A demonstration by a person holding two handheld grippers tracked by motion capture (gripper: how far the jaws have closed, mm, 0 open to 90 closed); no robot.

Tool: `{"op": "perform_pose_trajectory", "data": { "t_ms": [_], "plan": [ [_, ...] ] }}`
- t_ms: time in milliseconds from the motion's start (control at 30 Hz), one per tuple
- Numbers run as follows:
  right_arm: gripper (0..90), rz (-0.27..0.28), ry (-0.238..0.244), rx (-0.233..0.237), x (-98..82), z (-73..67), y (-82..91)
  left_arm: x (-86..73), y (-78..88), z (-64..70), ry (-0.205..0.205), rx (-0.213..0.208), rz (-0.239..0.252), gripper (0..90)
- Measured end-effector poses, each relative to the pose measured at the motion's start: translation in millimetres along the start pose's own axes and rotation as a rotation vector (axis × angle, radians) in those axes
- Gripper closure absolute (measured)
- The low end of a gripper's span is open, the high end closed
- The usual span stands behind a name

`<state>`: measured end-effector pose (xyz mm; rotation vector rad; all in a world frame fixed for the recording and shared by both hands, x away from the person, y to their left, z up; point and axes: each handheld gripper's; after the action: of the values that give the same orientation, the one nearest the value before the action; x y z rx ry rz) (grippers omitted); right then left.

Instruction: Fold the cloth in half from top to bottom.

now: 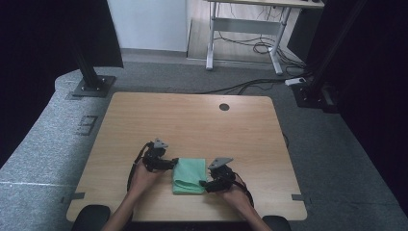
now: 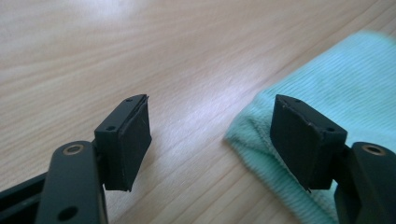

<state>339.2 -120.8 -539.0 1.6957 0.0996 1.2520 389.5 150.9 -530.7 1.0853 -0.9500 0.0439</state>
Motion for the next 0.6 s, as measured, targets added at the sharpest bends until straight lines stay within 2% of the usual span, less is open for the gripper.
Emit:
{"op": "perform_pose_trajectory", "data": {
  "t_ms": [100, 200, 267, 367, 500, 600],
  "plan": [
    [30.1, -0.001, -0.006, -0.004, -1.0, -0.6, 0.0, -4.0, -0.9, 0.5, -0.013, 0.006, -0.015, 28.8],
    [29.6, -0.002, -0.006, -0.007, -1.3, -0.8, -0.3, -4.1, 5.1, 4.6, -0.024, 0.018, -0.006, 28.8],
    [29.3, -0.003, -0.011, -0.007, -1.6, -0.9, -0.5, -5.2, 13.1, 10.1, -0.028, -0.020, 0.019, 28.6],
    [28.4, -0.005, -0.015, -0.008, -1.6, -0.7, -1.0, -10.5, 18.1, 19.2, -0.045, -0.064, 0.014, 25.4],
    [27.9, -0.007, -0.020, -0.016, -1.5, -1.6, -0.8, -28.6, 17.0, 33.5, -0.077, -0.079, -0.033, 22.7],
    [25.6, -0.012, -0.009, -0.029, -1.2, -2.7, -0.2, -37.0, 19.9, 38.2, -0.077, -0.088, -0.040, 22.5]
  ]
}}
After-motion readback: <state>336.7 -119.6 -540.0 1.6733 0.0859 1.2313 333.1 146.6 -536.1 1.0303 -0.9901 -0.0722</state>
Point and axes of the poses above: each handheld gripper's, and its own axes: y roughly backward along the jaws, x roughly out of its top, z roughly to its right, and after that the axes turned 4 degrees about -x, right-handed
